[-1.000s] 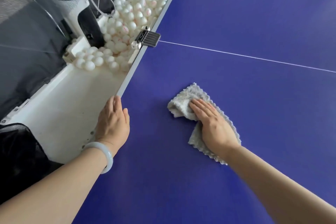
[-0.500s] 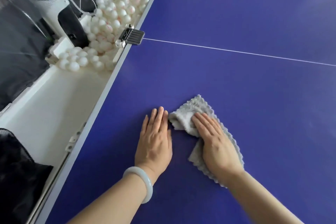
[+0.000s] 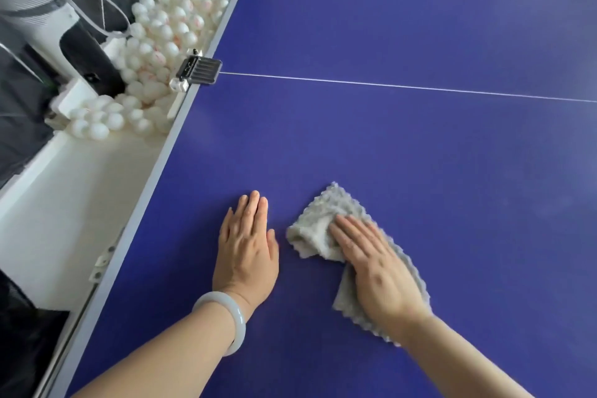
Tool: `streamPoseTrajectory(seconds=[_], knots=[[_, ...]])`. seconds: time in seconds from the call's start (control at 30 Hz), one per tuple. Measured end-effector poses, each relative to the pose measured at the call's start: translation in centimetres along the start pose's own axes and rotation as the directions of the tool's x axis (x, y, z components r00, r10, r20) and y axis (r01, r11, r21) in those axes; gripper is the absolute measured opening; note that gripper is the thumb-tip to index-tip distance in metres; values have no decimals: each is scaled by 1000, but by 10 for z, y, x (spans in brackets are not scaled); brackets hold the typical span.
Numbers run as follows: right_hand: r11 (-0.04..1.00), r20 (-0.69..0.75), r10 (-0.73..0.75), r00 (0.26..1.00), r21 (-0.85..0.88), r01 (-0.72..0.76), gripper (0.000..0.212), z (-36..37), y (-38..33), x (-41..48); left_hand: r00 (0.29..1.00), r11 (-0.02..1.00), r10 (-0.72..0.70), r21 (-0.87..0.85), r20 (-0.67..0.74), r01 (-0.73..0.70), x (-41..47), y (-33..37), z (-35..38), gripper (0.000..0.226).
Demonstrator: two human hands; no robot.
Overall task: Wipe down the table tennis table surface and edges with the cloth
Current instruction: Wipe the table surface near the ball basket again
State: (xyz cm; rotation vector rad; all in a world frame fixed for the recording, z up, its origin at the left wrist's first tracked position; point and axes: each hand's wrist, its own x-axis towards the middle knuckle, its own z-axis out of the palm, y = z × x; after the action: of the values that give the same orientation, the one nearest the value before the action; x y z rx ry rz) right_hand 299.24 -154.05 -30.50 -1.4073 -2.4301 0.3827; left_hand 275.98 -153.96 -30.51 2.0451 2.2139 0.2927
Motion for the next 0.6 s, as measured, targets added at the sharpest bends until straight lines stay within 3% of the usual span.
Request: streamPoseTrajectory(seconds=[0.07,0.13,0.23,0.27,0.33,0.43,0.5,0.6], knots=[[968,-123,251,960,5,-252,52,-26,57,4,1000,1000,-18,5,16,18,-1,2,0,54],[845,-192,523,830,-13,-535,56,-48,99,15,1000,1000,-23,15,21,23,-1,2,-1,54],[724,-251,669,700,5,-690,58,-39,90,38,999,999,-31,9,20,31,-1,2,0,54],[733,-260,661,704,23,-679,58,-30,71,42,999,999,-35,9,26,35,-1,2,0,54],[818,-252,565,786,44,-574,57,-4,20,43,999,999,-32,12,34,32,-1,2,1,55],[961,-129,275,953,17,-276,55,25,-55,21,999,1000,-25,-5,35,25,0,0,-1,57],[993,-26,115,993,17,-115,55,23,-54,4,999,1000,-22,-3,40,22,1,0,-2,58],[978,2,207,978,-13,-207,59,-8,0,-8,998,1000,-29,8,56,28,0,1,-1,57]])
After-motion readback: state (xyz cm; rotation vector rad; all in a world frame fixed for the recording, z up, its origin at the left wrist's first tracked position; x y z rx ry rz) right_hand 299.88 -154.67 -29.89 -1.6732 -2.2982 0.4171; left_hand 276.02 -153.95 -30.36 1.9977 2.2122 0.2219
